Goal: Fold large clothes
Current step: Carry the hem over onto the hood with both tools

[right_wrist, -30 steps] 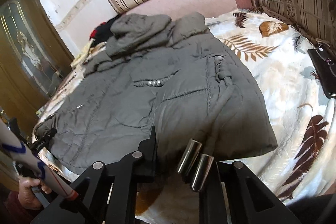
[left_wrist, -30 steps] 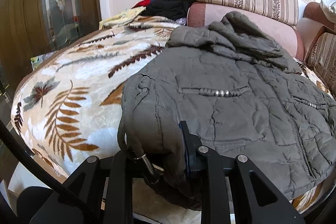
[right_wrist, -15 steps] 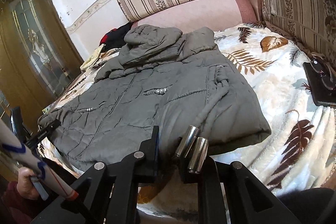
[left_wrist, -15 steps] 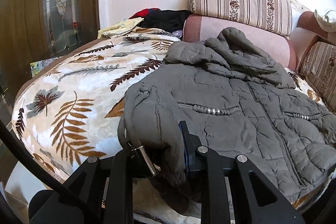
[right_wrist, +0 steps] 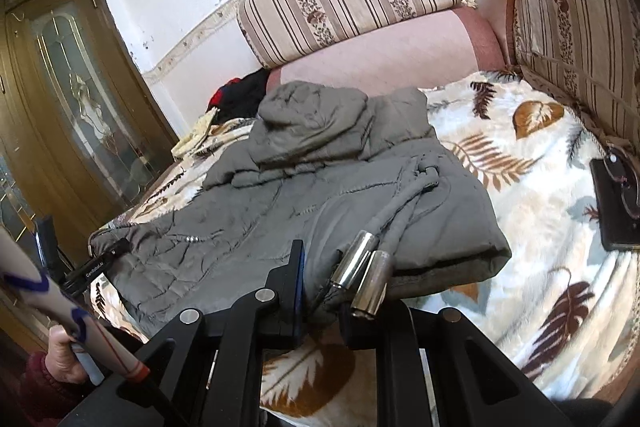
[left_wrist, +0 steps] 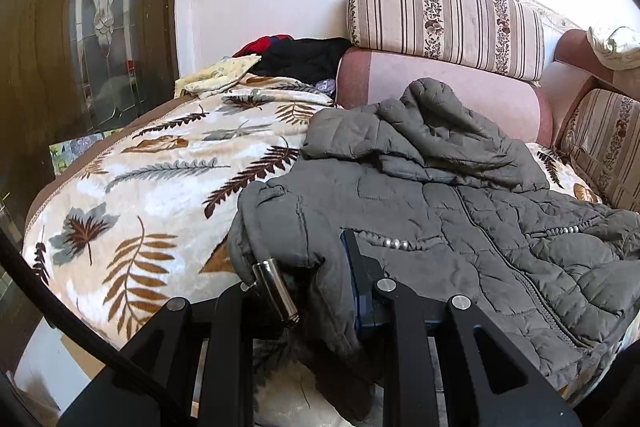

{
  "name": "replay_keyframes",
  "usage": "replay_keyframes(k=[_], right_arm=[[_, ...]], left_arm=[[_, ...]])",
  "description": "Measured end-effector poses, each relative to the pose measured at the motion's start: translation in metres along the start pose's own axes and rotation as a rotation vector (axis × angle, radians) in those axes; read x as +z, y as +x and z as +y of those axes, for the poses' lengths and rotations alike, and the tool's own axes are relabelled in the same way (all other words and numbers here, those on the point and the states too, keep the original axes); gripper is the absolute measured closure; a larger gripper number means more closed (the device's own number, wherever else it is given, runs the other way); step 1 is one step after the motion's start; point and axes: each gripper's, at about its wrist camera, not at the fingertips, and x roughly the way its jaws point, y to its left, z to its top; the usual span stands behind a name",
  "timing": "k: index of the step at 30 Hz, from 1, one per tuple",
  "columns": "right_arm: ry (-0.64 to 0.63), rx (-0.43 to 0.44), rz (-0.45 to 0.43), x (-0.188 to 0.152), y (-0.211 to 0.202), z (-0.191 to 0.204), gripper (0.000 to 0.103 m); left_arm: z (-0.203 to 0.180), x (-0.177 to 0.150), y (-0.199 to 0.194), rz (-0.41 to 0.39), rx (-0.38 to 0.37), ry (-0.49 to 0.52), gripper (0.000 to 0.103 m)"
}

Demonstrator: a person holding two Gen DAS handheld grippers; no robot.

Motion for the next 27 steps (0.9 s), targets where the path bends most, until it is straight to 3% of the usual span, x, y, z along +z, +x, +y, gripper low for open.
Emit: replay_keyframes(k=[16,21,27], right_arm=[[-0.032,0.05,-0.074,0.065,0.0,0.01,0.088],[-0.026,0.061,-0.099,0.104,0.008,0.01,0.088],[0.012,0.061,-0.096,0.162,0.036,0.01,0.088]], left_arm=[[-0.002,0.066,0.003,-0.068,-0.005,-0.022,0.081],[-0.007,0.095,0.012,-0.087,-0.011,-0.006,0.081],[-0.012,0.152,0.04,-0.063,-0.055,-0.014,0.079]])
